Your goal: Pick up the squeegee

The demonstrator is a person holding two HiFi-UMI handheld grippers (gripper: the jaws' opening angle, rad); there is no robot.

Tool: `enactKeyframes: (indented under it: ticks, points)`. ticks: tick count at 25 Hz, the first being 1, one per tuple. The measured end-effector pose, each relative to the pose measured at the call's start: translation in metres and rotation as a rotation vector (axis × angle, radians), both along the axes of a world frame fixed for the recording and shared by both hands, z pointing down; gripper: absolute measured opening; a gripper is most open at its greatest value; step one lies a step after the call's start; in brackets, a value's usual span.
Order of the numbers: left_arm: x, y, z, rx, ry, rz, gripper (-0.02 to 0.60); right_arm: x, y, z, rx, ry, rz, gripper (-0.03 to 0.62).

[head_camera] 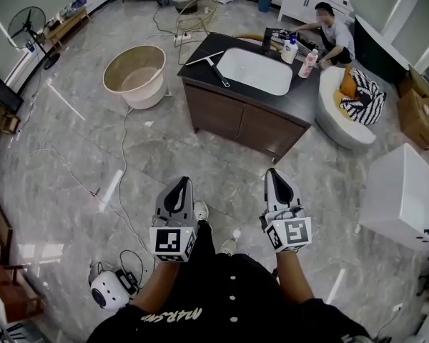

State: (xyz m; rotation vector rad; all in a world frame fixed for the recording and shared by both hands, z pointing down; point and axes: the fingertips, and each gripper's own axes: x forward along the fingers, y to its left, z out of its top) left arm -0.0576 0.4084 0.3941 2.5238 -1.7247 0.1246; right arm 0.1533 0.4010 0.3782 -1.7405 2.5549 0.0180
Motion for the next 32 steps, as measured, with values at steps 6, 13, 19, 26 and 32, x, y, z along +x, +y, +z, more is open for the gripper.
enactKeyframes:
  ticks: [6,13,19,26,32]
  points:
    - [-0.006,-0.055,0.001,0.009,0.005,0.036,0.020,-0.013,-0.053,0.002,0.004,0.005,0.023,-0.003]
    - [-0.030,-0.135,-0.006,0.026,0.028,0.021,0.020,-0.021,-0.122,0.001,0.019,0.010,0.047,-0.003]
    - [-0.042,-0.187,-0.007,0.037,0.040,0.033,0.020,-0.027,-0.174,0.000,0.022,0.023,0.074,-0.003]
    - [-0.058,-0.233,-0.010,0.045,0.047,0.058,0.020,-0.044,-0.216,-0.004,0.032,0.027,0.097,-0.003]
    - [-0.069,-0.258,0.000,0.026,0.047,0.074,0.020,-0.055,-0.238,0.000,0.023,0.029,0.112,-0.003]
